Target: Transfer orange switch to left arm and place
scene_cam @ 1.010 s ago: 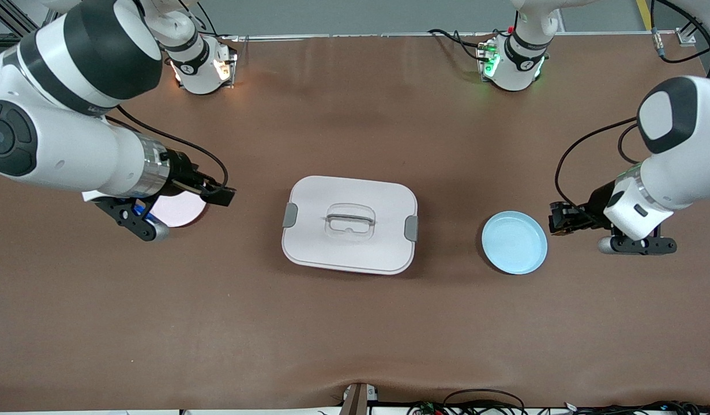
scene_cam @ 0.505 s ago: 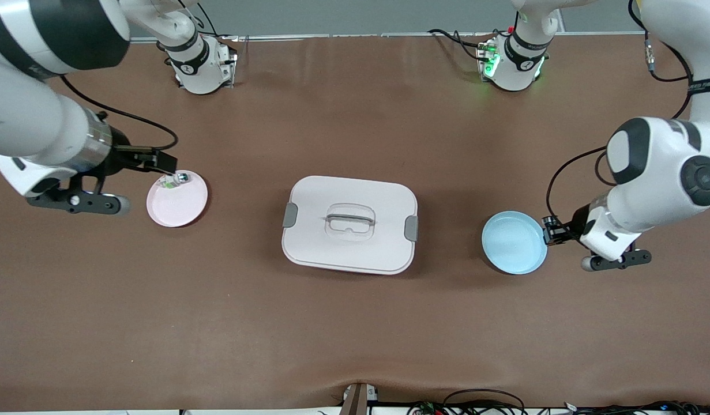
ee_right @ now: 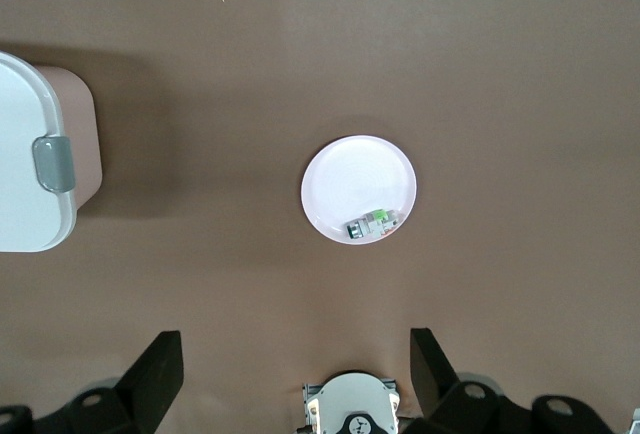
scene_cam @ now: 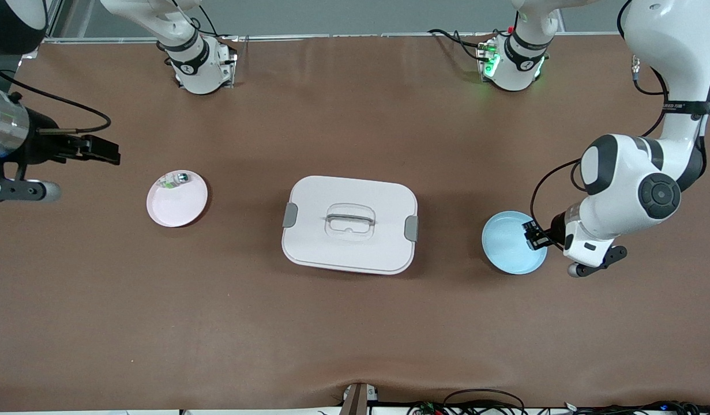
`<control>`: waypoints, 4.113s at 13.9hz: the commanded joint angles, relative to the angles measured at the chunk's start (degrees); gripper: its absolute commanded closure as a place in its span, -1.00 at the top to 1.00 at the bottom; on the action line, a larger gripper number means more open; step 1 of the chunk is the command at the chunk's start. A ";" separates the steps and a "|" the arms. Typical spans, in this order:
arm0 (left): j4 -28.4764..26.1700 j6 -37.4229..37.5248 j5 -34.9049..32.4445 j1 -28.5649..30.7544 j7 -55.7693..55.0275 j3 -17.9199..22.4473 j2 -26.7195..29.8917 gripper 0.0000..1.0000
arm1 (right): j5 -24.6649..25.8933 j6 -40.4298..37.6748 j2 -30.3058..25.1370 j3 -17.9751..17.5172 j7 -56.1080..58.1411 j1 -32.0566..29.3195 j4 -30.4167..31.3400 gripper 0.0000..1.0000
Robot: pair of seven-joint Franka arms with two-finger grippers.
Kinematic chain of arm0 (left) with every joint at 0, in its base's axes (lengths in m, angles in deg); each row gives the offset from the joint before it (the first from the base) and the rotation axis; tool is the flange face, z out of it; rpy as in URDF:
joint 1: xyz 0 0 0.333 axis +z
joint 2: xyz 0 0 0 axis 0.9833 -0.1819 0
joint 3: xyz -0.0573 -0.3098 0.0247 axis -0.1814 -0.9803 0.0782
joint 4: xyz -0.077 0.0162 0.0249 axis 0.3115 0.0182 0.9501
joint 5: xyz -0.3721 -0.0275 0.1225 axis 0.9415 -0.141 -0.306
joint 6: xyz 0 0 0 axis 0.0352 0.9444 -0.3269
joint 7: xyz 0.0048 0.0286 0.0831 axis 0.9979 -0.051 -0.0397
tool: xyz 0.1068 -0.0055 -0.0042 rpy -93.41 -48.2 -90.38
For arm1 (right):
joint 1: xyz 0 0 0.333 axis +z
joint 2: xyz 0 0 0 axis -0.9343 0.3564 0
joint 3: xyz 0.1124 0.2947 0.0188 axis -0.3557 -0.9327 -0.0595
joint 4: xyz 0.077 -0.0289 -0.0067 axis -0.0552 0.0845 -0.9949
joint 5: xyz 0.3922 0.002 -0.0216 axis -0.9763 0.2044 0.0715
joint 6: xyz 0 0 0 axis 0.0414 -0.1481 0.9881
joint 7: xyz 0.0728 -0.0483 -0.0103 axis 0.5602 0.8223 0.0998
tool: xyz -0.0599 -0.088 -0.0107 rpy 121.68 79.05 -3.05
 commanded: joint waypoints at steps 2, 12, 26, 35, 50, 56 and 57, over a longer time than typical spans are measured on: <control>-3.42 -5.09 -1.22 -0.04 -10.48 -0.12 0.25 -1.00 | 1.66 8.74 -12.13 1.73 4.21 -0.41 17.04 1.00; -9.58 -18.89 -10.36 -0.22 -46.01 0.41 -4.50 -1.00 | 1.31 21.41 -24.90 4.02 5.19 -0.50 32.38 1.00; -11.52 -20.30 -10.97 2.07 -50.52 0.50 -7.49 -0.65 | -0.80 23.70 -24.73 3.76 3.61 -0.85 36.51 1.00; -10.91 -19.95 -12.47 1.98 -47.19 0.23 -3.98 1.00 | -0.71 23.97 -24.46 3.76 3.60 -0.59 36.51 1.00; -3.96 -19.87 -11.50 4.70 16.19 -0.38 -0.54 1.00 | -0.18 22.56 -24.29 3.49 3.60 0.20 33.88 1.00; -4.13 -11.72 -8.18 11.20 32.08 -4.25 4.89 1.00 | 0.26 20.54 -24.29 3.49 3.69 0.12 32.12 1.00; -4.22 -9.26 -4.68 11.47 36.11 -4.16 6.99 1.00 | 0.26 20.54 -24.37 3.58 3.69 0.12 32.12 1.00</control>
